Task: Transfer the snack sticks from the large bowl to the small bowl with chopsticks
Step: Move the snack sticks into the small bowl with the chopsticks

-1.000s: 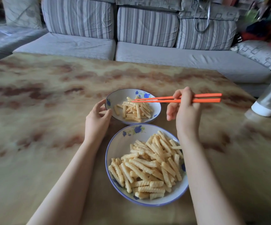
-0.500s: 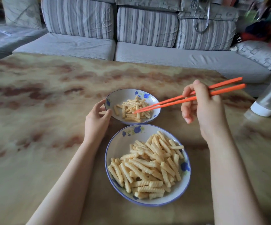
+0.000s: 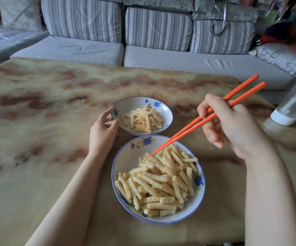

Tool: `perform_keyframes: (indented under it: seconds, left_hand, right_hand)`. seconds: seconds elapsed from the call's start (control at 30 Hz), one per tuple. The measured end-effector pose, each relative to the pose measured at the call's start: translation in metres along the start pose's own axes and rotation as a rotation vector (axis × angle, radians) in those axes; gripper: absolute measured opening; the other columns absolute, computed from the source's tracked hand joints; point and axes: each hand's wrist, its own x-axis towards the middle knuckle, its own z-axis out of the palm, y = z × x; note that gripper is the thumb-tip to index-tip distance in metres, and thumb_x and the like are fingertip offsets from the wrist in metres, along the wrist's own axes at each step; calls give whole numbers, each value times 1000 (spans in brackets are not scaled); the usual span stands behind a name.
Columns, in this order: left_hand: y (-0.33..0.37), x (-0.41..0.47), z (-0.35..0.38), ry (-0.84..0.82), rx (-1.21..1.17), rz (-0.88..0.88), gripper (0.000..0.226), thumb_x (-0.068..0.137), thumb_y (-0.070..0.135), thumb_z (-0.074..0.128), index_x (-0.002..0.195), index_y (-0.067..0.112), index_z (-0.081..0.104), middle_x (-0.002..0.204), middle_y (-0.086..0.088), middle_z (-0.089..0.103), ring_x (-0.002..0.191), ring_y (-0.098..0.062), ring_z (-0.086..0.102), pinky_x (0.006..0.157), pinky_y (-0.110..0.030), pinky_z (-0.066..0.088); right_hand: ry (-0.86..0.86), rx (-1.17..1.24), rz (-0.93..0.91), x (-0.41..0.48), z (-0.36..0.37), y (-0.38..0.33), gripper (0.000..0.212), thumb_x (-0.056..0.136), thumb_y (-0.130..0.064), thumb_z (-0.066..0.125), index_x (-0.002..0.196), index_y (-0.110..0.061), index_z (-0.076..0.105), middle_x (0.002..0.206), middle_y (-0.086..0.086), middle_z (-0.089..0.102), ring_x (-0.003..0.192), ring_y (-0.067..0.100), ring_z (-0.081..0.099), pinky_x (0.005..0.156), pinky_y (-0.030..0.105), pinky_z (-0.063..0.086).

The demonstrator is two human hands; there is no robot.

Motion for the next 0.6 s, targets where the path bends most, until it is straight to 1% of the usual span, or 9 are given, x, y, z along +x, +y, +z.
perform_keyframes:
  seconds: [0.07,0.1,0.17,0.23,0.27,0.37,0.47,0.53,0.6]
  left_hand:
    - [-1,0,0,1,3,4,40,89,18,58,129,26,59,99,7,67,66,-9,64,66,-17,48]
    - [-1,0,0,3,5,5,40,90,18,58,129,26,59,98,7,66,65,-9,64,66,-16,47]
    - [-1,0,0,5,7,1,39,90,19,58,128,27,59,99,7,66,70,-10,65,69,-16,47]
    - [-2,0,-1,5,2,-3,40,90,20,59,128,27,59,100,6,67,79,-15,66,75,-22,48]
    - [-2,1,-1,5,2,-4,40,90,20,59,129,27,59,100,6,67,81,-15,67,76,-22,48]
    - [-2,1,0,4,14,-3,40,90,20,58,129,27,58,101,6,67,74,-1,63,69,-11,44]
    - [-2,1,0,7,12,3,40,90,19,58,129,26,58,99,7,66,62,10,59,62,-2,41]
    - [-2,1,0,7,9,5,39,90,19,58,129,26,58,101,6,67,60,9,59,59,0,40]
    - [-2,1,0,7,14,7,40,90,19,58,130,25,58,102,6,68,61,7,60,60,-1,42]
  right_hand:
    - [-11,-8,29,1,1,1,40,101,-29,36,68,-10,50,35,6,40,28,20,29,36,20,19]
    - [-11,-11,40,1,1,2,40,101,-29,36,68,-10,50,35,6,40,29,20,29,35,19,19]
    - [2,-9,51,2,2,3,40,101,-28,36,68,-10,49,36,6,40,29,20,29,34,18,22]
    - [33,11,57,3,3,4,39,101,-28,35,68,-10,48,36,6,40,29,19,29,34,18,22]
    - [58,32,58,4,2,4,39,100,-27,35,67,-10,48,36,5,40,28,19,30,34,18,22]
    - [151,149,39,7,3,5,39,100,-24,34,65,-11,47,35,3,39,28,18,30,35,19,22]
    - [276,315,-26,12,8,10,39,100,-20,34,64,-12,47,39,-1,44,28,16,33,35,18,23]
    - [362,396,-52,17,16,15,38,100,-19,35,64,-12,47,40,-3,46,29,16,36,36,19,24]
    - [421,428,-56,23,25,22,38,100,-19,35,66,-12,48,39,-3,46,29,16,38,35,20,26]
